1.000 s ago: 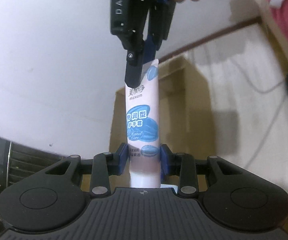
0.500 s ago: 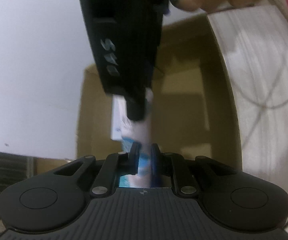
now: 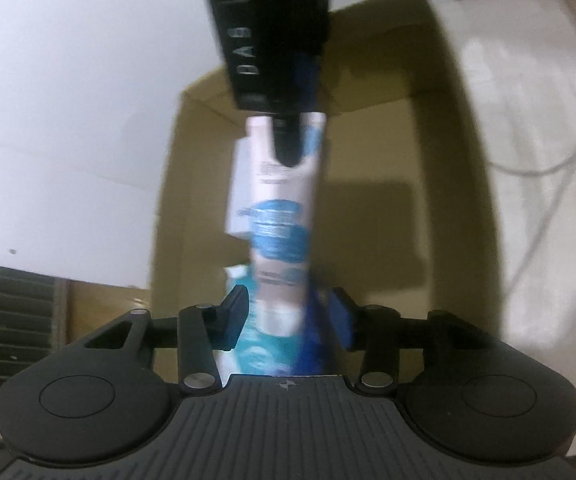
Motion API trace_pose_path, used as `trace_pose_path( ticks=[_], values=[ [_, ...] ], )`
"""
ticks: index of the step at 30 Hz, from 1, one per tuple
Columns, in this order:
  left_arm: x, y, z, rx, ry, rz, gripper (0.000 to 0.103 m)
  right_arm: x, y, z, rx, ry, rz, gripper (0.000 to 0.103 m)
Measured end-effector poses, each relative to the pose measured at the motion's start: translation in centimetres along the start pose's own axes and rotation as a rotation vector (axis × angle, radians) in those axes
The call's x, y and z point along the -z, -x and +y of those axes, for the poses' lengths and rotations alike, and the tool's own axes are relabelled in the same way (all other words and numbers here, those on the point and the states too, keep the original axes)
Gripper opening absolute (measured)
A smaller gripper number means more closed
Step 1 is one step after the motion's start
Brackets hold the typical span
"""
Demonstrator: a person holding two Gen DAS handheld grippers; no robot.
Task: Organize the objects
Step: 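Carry the tube with the left gripper over the cardboard box, then lower the tube into the box beside the wipes and open the left gripper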
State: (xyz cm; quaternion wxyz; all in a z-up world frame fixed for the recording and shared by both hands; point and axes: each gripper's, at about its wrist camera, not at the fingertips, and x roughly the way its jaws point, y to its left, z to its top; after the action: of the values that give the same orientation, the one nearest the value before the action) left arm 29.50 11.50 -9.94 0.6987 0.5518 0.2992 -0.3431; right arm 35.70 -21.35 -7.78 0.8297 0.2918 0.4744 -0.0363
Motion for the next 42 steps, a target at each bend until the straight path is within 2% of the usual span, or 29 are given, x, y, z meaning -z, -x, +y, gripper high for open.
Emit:
trace_pose_path(
  ticks=[2,4,5,6,7,9,10,11,15,16,18,19,21,22,23,25,27,29,32,38,42],
  values=[
    [0.2,-0.8,1.0,-0.004,0.010,0.005,0.050,-0.1,0.0,0.0,-0.002,0.006,0.003,0.029],
    [0.3,-2.0,1.6,0.040,0.046,0.033,0.050,-0.1,0.0,0.1,0.004,0.022,0.001,0.029],
    [0.3,-2.7,1.9,0.079,0.075,0.054,0.042,-0.1,0.0,0.2,0.010,0.036,0.002,0.029],
    [0.4,-3.3,2.1,0.115,0.105,0.066,0.040,-0.1,-0.1,0.4,0.015,0.048,-0.001,0.029],
    [0.5,-3.7,2.2,0.094,0.114,0.065,0.030,-0.1,-0.1,0.5,0.024,0.063,-0.002,0.030],
    [0.7,-3.6,2.8,0.094,0.136,0.065,0.029,0.0,-0.1,0.6,0.036,0.076,-0.009,0.030],
    [1.0,-3.3,2.9,0.093,0.139,0.063,0.024,-0.1,-0.2,0.7,0.041,0.079,-0.005,0.030],
    [1.2,-2.9,2.9,0.093,0.132,0.056,0.000,-0.1,-0.2,0.8,0.044,0.084,0.000,0.030],
    [2.0,-1.3,3.9,0.115,0.206,0.058,0.000,0.0,-0.2,1.1,0.054,0.101,0.004,0.031],
    [2.1,-1.4,3.4,0.078,0.168,0.077,0.000,0.1,-0.2,1.2,0.059,0.110,0.003,0.031],
    [2.1,-2.1,3.0,0.080,0.114,0.127,0.004,0.0,-0.3,1.1,0.066,0.113,0.016,0.031],
    [2.2,-2.3,2.5,0.083,0.076,0.131,0.013,-0.1,-0.3,1.0,0.062,0.106,0.020,0.031],
    [1.5,-2.5,1.7,0.064,0.015,0.099,0.019,-0.2,-0.3,0.9,0.056,0.102,0.023,0.031],
    [-0.7,-3.3,1.5,0.066,0.010,0.087,0.025,-0.2,-0.3,0.9,0.058,0.102,0.025,0.031],
    [-0.8,-3.5,1.6,0.074,0.016,0.082,0.037,-0.2,-0.3,1.0,0.061,0.107,0.025,0.031],
    [-1.0,-4.3,1.6,0.060,0.011,0.085,0.047,-0.2,-0.4,1.1,0.067,0.118,0.028,0.031],
    [-1.2,-5.4,1.8,0.059,0.009,0.093,0.047,-0.1,-0.5,1.2,0.068,0.133,0.034,0.031],
    [-1.4,-6.6,2.2,0.086,0.053,0.102,0.038,-0.1,-0.5,1.2,0.067,0.148,0.036,0.031],
    [-1.3,-6.8,2.3,0.097,0.048,0.103,0.035,0.2,-0.5,1.5,0.082,0.176,0.032,0.032],
    [-0.7,-5.5,2.2,0.148,0.047,0.142,0.035,0.3,-0.3,1.4,0.025,0.161,0.070,0.033],
    [-1.1,-5.1,1.2,0.193,0.055,0.163,0.035,1.2,0.2,2.6,0.070,0.243,0.085,0.034]
  ],
)
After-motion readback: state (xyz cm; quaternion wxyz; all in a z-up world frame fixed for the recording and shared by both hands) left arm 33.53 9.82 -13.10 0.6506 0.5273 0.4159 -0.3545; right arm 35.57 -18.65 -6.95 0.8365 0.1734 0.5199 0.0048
